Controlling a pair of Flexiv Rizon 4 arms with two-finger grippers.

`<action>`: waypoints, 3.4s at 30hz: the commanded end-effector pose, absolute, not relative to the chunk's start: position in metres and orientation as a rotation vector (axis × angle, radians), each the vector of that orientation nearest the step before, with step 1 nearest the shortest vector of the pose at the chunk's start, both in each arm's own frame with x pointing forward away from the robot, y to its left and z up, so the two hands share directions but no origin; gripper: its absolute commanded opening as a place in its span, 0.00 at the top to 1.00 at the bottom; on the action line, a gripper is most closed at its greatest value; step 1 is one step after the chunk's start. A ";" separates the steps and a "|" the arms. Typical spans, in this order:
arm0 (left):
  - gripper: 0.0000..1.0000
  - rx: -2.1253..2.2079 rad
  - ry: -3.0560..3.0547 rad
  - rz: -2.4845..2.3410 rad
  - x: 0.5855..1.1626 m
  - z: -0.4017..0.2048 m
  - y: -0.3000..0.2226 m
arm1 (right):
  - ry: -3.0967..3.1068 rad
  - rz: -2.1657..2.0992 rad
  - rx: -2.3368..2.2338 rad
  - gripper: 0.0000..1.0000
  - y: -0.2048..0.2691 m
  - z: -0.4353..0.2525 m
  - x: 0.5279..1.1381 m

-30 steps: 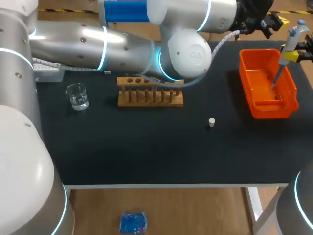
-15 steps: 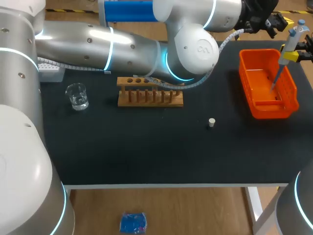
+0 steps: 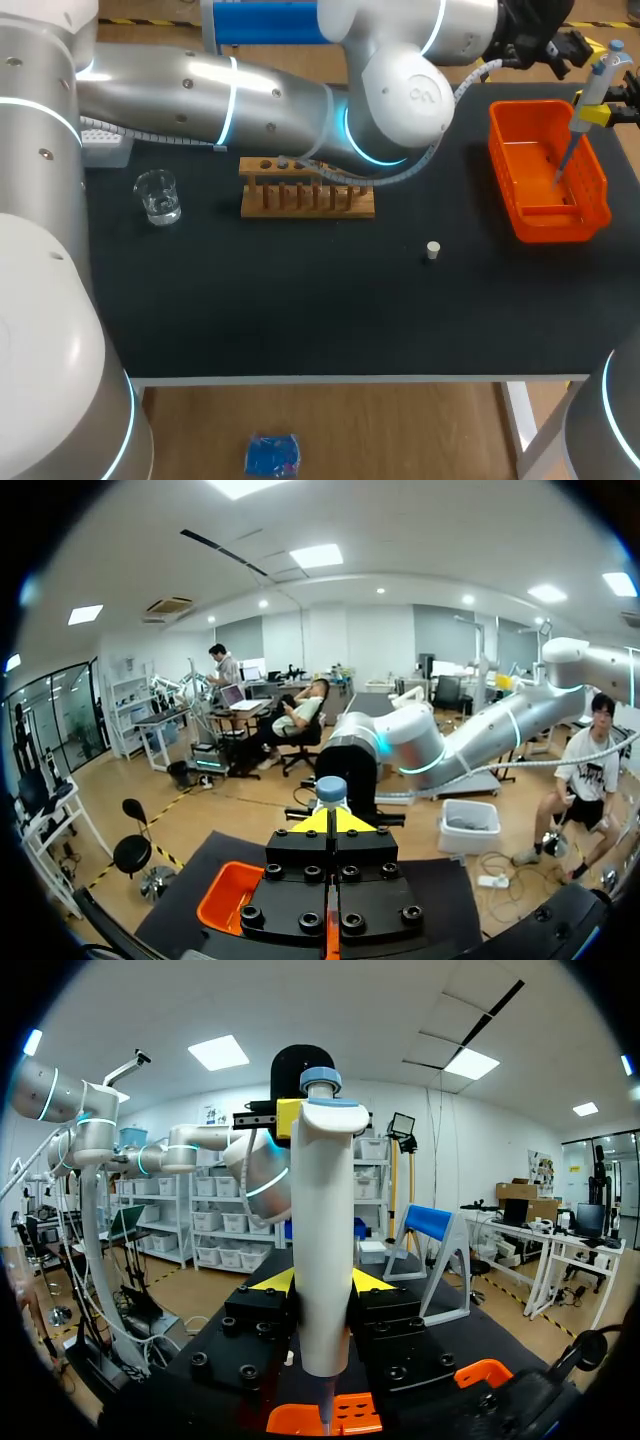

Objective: Invert the test tube, pick up the pipette, mount the tip to pipette, aspirate from beaker and dispense into the tube, eject the tip, return the pipette, and cap with the stopper.

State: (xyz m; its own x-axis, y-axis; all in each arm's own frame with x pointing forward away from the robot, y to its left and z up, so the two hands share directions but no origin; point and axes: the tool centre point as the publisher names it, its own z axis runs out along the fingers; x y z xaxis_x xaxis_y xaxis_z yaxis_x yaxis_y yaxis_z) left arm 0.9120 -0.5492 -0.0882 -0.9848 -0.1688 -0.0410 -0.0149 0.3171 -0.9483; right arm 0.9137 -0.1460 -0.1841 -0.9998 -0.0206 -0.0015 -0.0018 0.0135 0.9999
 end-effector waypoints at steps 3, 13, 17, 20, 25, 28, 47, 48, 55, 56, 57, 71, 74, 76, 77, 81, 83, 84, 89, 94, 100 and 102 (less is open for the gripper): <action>1.00 -0.147 2.255 -2.045 0.919 -0.093 -0.549 | -2.226 -2.192 0.030 1.00 -0.147 -0.184 0.915; 1.00 -0.166 2.253 -2.072 0.922 -0.091 -0.546 | -2.226 -2.192 0.030 1.00 -0.147 -0.184 0.915; 1.00 -0.168 2.250 -2.082 0.922 -0.091 -0.547 | -2.226 -2.192 0.030 1.00 -0.147 -0.184 0.915; 1.00 -0.170 2.250 -2.091 0.921 -0.092 -0.548 | -2.226 -2.192 0.030 1.00 -0.147 -0.184 0.915; 1.00 -0.177 2.260 -2.098 0.920 -0.094 -0.549 | -2.226 -2.192 0.030 1.00 -0.147 -0.184 0.915; 1.00 -0.180 2.262 -2.101 0.920 -0.096 -0.549 | -2.226 -2.192 0.030 1.00 -0.147 -0.184 0.915; 1.00 -0.202 2.282 -2.096 0.920 -0.108 -0.550 | -2.226 -2.192 0.030 1.00 -0.147 -0.184 0.915; 1.00 -0.202 2.283 -2.095 0.920 -0.109 -0.550 | -2.226 -2.192 0.030 1.00 -0.147 -0.184 0.915; 1.00 -0.203 2.304 -2.070 0.919 -0.112 -0.552 | -2.226 -2.192 0.030 1.00 -0.147 -0.184 0.915; 1.00 -0.202 2.304 -2.069 0.919 -0.112 -0.552 | -2.226 -2.192 0.030 1.00 -0.147 -0.184 0.915; 1.00 -0.201 2.302 -2.068 0.919 -0.112 -0.552 | -2.226 -2.192 0.030 1.00 -0.147 -0.184 0.915; 1.00 -0.187 2.306 -2.055 0.915 -0.120 -0.555 | -2.226 -2.192 0.030 1.00 -0.147 -0.184 0.915; 1.00 -0.183 2.309 -2.052 0.914 -0.122 -0.555 | -2.226 -2.192 0.030 1.00 -0.147 -0.184 0.915; 1.00 -0.179 2.310 -2.050 0.914 -0.123 -0.556 | -2.226 -2.192 0.030 1.00 -0.147 -0.184 0.915; 1.00 -0.178 2.310 -2.049 0.914 -0.124 -0.556 | -2.226 -2.192 0.030 1.00 -0.147 -0.184 0.915; 1.00 -0.173 2.313 -2.048 0.913 -0.127 -0.556 | -2.226 -2.192 0.030 1.00 -0.147 -0.184 0.915; 1.00 -0.174 2.315 -2.046 0.913 -0.128 -0.555 | -2.226 -2.192 0.030 1.00 -0.147 -0.184 0.915; 1.00 -0.173 2.320 -2.042 0.912 -0.129 -0.555 | -2.226 -2.192 0.030 1.00 -0.147 -0.184 0.915; 1.00 -0.184 2.331 -2.032 0.912 -0.133 -0.555 | -2.226 -2.192 0.030 1.00 -0.147 -0.184 0.915; 1.00 -0.190 2.332 -2.033 0.912 -0.134 -0.555 | -2.226 -2.192 0.030 1.00 -0.147 -0.184 0.915; 1.00 -0.189 2.298 -2.037 0.913 -0.124 -0.551 | -2.226 -2.192 0.030 1.00 -0.147 -0.184 0.915; 1.00 -0.182 2.288 -2.037 0.914 -0.117 -0.549 | -2.226 -2.192 0.030 1.00 -0.147 -0.184 0.915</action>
State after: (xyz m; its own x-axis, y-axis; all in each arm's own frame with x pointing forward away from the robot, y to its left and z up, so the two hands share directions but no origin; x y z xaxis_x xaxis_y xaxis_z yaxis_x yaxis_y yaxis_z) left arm 0.9155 -0.5498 -0.1124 -0.9901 -0.1373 0.0283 -0.0716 0.3219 -0.9441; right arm 0.9126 -0.1478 -0.1913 -0.9998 -0.0206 -0.0024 -0.0026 0.0103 0.9999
